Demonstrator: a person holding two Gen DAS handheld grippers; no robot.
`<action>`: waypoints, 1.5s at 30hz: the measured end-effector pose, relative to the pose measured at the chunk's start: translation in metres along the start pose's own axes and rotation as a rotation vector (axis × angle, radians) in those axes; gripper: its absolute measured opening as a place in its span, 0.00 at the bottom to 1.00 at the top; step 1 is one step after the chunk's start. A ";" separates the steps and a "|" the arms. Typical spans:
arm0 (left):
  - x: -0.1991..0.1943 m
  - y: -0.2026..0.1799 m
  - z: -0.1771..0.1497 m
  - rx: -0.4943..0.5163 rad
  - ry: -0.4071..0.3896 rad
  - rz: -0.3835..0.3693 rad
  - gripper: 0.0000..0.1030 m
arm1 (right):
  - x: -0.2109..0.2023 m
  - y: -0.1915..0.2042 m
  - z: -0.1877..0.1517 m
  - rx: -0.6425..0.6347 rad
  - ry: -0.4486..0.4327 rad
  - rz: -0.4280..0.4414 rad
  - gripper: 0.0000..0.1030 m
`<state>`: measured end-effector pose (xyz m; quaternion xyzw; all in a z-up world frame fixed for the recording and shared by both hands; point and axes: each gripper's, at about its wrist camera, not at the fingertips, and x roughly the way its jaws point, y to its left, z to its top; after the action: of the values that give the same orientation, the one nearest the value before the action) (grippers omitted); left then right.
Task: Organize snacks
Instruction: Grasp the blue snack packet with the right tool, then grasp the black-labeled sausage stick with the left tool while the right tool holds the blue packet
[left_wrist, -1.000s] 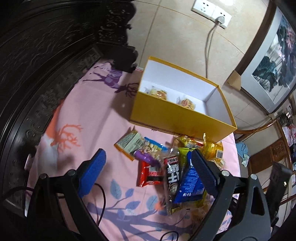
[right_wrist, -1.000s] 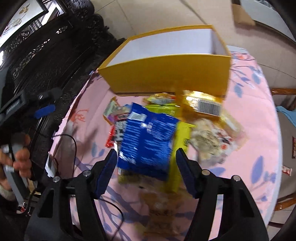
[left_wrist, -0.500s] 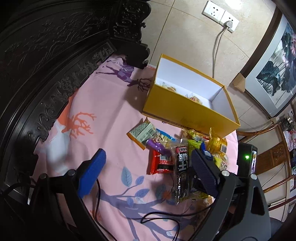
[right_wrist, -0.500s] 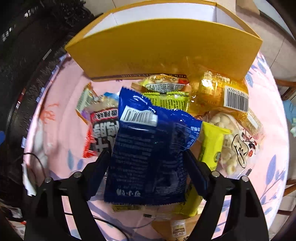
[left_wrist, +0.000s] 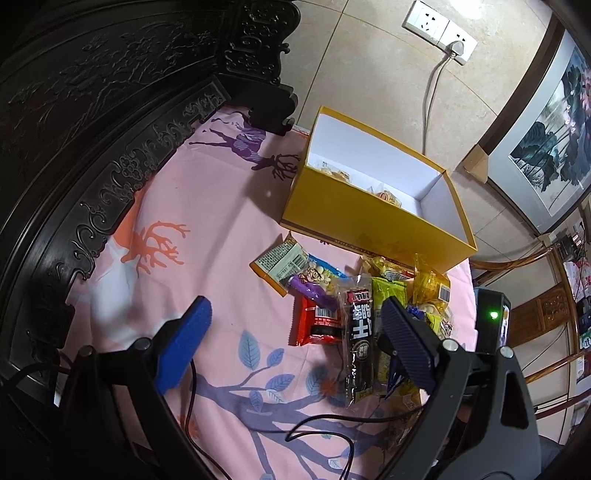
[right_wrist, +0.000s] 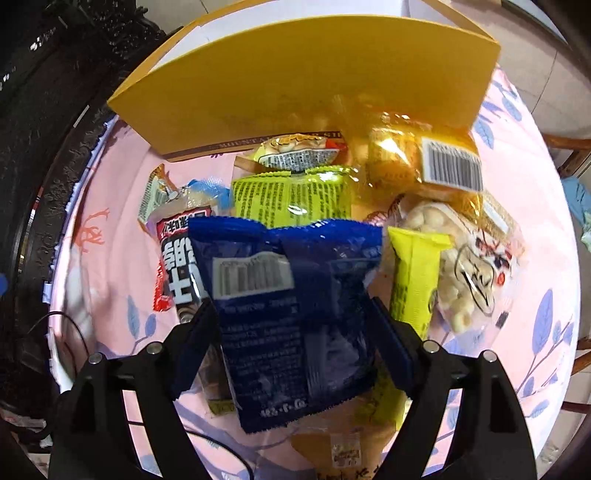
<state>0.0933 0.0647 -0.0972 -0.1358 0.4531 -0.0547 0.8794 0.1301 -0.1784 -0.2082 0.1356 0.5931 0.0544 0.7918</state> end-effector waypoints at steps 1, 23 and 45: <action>0.000 -0.001 0.000 0.002 0.001 0.001 0.92 | -0.001 -0.004 -0.003 0.004 -0.002 0.014 0.81; 0.060 -0.051 -0.026 0.173 0.189 0.003 0.92 | -0.085 -0.052 -0.025 0.067 -0.177 0.225 0.43; 0.161 -0.088 -0.073 0.276 0.469 0.037 0.55 | -0.108 -0.085 -0.033 0.178 -0.221 0.218 0.43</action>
<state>0.1307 -0.0691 -0.2382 0.0102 0.6352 -0.1301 0.7613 0.0612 -0.2815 -0.1408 0.2740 0.4866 0.0720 0.8264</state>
